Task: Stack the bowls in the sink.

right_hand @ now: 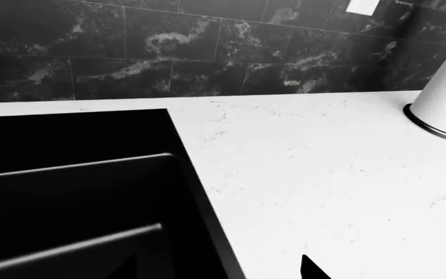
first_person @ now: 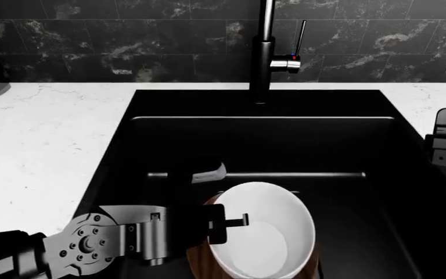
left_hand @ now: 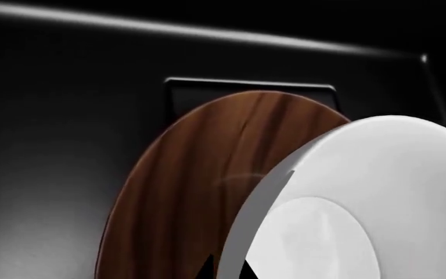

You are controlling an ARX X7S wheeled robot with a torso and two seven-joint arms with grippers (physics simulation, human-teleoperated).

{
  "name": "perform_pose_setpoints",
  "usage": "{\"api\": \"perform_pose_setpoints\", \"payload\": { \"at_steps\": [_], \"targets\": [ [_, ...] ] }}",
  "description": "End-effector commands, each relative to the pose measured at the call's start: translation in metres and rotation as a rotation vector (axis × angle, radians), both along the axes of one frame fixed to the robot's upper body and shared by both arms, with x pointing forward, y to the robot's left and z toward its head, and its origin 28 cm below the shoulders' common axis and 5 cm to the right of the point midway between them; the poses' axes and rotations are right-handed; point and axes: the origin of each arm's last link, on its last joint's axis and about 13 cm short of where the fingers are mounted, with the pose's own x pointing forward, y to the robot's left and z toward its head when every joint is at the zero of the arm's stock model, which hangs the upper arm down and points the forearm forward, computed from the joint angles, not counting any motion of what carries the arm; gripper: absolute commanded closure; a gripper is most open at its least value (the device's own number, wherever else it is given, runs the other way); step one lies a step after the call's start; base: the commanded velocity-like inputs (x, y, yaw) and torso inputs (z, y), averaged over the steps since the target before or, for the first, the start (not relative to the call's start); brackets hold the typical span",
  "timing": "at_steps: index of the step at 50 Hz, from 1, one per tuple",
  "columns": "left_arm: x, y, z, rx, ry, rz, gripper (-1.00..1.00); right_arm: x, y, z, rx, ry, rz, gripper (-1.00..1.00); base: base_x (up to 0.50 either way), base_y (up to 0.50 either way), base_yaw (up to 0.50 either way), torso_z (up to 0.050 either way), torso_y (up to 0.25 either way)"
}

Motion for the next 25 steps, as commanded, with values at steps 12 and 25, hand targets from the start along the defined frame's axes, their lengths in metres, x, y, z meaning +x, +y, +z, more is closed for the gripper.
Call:
{"api": "perform_pose_setpoints", "payload": {
  "at_steps": [12,25],
  "targets": [
    [0.009,0.001,-0.01,-0.009,-0.008,0.023,1.0,0.0,-0.001,-0.003,0.002,0.004,-0.001,-1.0,0.0,0.0,0.0,0.001,0.001],
    [0.012,-0.001,-0.016,-0.001,-0.013,0.015,1.0,0.0,-0.002,-0.004,0.002,0.01,0.001,-1.0,0.0,0.0,0.0,0.0,0.0]
  ]
}}
